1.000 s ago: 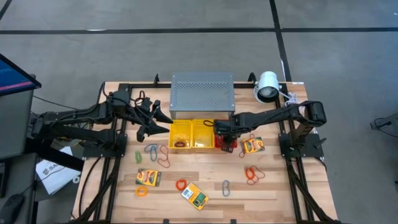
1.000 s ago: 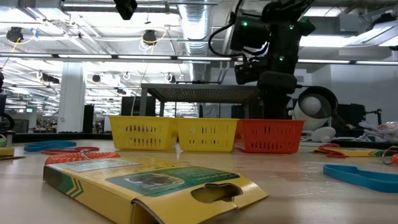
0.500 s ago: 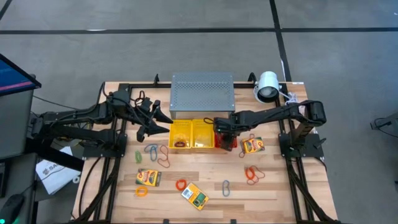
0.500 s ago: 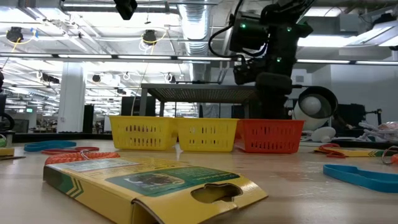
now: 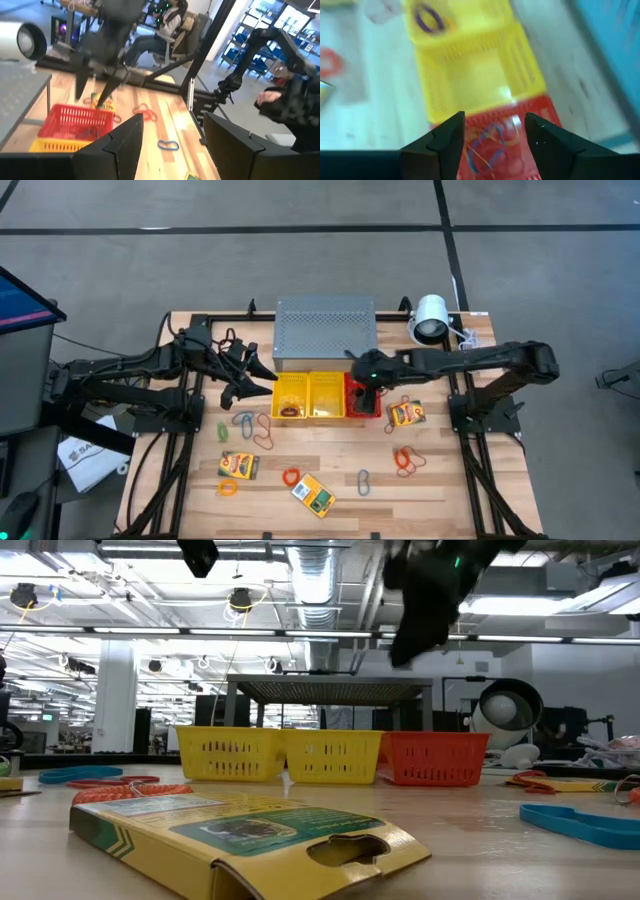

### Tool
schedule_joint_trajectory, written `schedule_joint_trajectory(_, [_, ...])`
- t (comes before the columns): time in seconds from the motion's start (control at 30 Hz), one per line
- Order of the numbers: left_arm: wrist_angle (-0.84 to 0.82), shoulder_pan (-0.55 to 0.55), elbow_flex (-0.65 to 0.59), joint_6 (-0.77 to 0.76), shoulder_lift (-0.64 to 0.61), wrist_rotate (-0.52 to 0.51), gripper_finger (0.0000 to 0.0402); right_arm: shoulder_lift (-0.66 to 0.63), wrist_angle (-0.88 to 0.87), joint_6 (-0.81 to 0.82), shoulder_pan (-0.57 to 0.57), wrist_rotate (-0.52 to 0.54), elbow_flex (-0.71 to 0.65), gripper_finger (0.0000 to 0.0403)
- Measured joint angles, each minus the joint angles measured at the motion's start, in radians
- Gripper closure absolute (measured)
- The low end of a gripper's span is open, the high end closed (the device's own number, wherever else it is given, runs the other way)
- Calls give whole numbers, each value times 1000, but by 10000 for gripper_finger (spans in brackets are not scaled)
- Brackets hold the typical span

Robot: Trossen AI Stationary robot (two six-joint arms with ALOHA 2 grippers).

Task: Pick & Place Office Desk Supplies
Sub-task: Put the orange spring keychain into the left yellow bin

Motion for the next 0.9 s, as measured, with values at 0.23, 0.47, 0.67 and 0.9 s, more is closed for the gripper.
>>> schedule_joint_trajectory(0.23, [-61,-39,0,47,0,65,198,-142,99,-49,121,0,0,205])
schedule_joint_trajectory(0.47, [-107,-150,0,68,-38,67,198,-175,133,-62,269,-1,0,205])
schedule_joint_trajectory(0.67, [-207,-257,0,46,-103,-39,198,-173,154,-24,381,0,-34,204])
schedule_joint_trajectory(0.9, [-222,-356,0,14,-134,-88,198,-174,218,89,473,85,-70,204])
